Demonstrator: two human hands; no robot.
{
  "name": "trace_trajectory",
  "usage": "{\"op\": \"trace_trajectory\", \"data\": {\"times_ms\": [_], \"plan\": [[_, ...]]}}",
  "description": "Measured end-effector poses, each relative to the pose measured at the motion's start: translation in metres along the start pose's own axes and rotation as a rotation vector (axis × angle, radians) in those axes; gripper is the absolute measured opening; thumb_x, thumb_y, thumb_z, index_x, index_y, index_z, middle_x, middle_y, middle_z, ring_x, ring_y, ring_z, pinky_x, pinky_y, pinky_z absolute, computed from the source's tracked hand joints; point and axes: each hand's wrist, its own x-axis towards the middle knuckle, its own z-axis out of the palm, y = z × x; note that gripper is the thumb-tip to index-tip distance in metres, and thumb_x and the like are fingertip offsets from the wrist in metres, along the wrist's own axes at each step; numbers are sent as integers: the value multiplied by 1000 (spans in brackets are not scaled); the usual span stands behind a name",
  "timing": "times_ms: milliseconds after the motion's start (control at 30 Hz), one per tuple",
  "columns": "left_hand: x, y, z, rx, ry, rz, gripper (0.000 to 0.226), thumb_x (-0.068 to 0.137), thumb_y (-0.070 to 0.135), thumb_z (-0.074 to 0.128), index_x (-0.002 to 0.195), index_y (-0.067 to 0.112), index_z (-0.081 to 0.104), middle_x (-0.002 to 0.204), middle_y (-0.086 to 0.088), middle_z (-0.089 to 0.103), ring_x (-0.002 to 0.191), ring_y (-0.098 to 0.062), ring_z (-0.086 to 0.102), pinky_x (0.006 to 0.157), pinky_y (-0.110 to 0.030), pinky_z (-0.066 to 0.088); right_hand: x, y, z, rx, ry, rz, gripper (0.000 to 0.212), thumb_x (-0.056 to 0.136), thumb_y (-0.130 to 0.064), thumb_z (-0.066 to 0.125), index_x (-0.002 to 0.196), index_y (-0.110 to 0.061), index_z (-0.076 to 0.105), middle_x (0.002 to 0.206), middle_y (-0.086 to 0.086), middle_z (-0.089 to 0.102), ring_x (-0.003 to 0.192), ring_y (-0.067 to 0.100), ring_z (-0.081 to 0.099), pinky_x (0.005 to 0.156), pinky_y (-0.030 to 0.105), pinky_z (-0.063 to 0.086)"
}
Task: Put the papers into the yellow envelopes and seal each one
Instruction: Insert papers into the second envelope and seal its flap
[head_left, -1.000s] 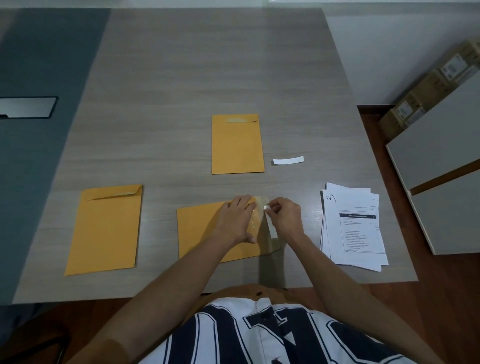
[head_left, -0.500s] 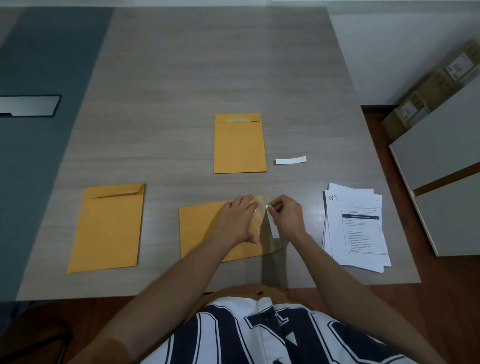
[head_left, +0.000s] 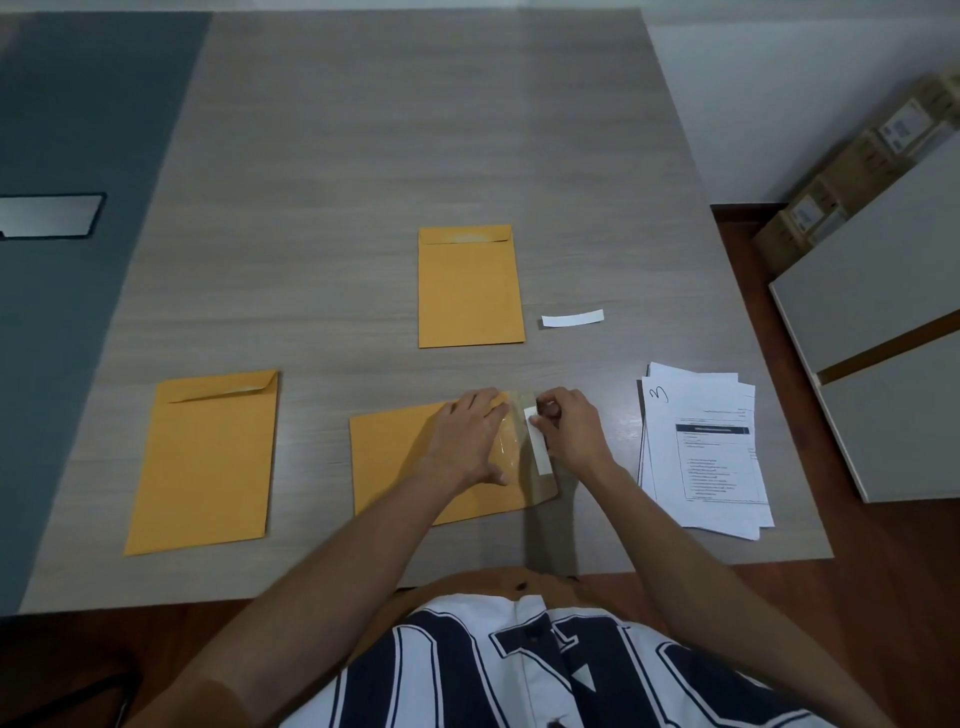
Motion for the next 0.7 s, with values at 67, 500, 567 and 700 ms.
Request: {"op": "trace_trajectory", "data": {"times_ms": [67,500,567,700], "plan": [[1,0,0,3,-6,-4,105,67,56,80,151,22,29,159,-2,20,146,-22,17,117,-41,25,-5,0,2,-30,10,-56,30,90,-13,67,120,-11,63,101,-2,49,84,9,53,78,9,43],[-1,1,-1,4,-5,-8,104,68,57,79,152,23,28,160,-2,20,147,-23,16,118,-42,24,-12,0,11,-117,67,-94,25,91,-18,66,114,-7,67,109,7,58,91,19,63,88,34,55],[-1,1,-1,1,-7,-7,104,68,57,79,152,23,28,160,-2,19,147,-23,16,118,-42,24,-10,0,10,-81,73,-61,20,90,-19,68,107,-9,67,106,6,58,89,17,62,86,32,55],[-1,2,-2,7,-5,-4,105,68,57,80,152,22,28,160,-2,20,147,-23,17,117,-42,24,-4,-3,9,-51,74,-12,19,87,-19,71,104,-10,67,103,4,58,88,16,61,84,30,55]]}}
